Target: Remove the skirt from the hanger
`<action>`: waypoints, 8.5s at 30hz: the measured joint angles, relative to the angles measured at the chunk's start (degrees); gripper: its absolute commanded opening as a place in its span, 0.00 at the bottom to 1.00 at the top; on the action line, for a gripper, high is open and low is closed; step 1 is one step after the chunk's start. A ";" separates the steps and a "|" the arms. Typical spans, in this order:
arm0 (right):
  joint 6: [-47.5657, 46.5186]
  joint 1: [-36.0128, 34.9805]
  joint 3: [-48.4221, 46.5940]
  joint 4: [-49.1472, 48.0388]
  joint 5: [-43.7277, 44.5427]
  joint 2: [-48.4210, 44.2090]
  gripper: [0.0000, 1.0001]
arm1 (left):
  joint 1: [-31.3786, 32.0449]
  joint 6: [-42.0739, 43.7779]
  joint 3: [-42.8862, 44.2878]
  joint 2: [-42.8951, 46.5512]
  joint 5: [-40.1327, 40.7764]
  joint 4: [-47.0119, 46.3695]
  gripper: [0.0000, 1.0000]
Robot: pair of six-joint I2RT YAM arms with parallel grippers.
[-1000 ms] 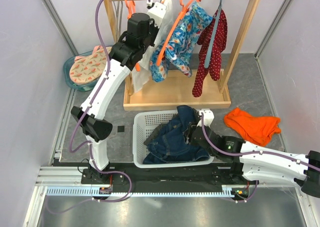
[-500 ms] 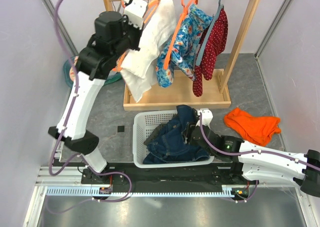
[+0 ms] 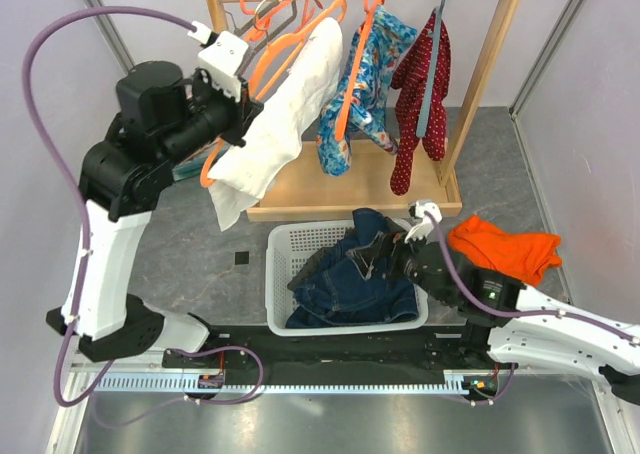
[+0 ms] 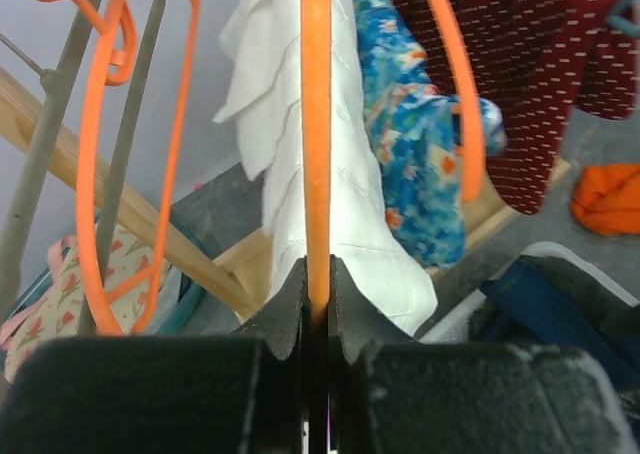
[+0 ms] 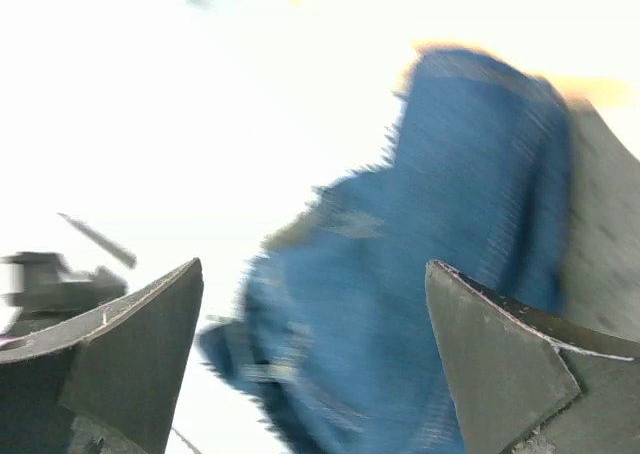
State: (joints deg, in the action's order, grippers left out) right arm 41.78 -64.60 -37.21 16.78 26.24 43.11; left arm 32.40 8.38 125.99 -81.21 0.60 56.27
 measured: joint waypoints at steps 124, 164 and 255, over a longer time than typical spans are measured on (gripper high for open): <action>-12.20 5.14 -64.74 -15.06 -38.16 29.20 0.00 | 0.92 -4.31 -19.85 13.03 -2.49 -6.27 0.02; -16.57 5.14 -65.42 -7.58 -40.26 17.57 0.00 | 0.42 -3.15 -6.82 -0.26 5.31 -6.01 0.02; 2.34 8.20 5.03 -22.56 -22.99 23.41 0.09 | -4.52 1.16 9.60 -27.41 15.87 -11.32 0.73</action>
State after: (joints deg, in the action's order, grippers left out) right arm 44.12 -56.40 -32.18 -5.78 3.25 66.52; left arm 27.88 9.54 135.59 -108.62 16.47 44.95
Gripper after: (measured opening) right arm 0.058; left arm 0.702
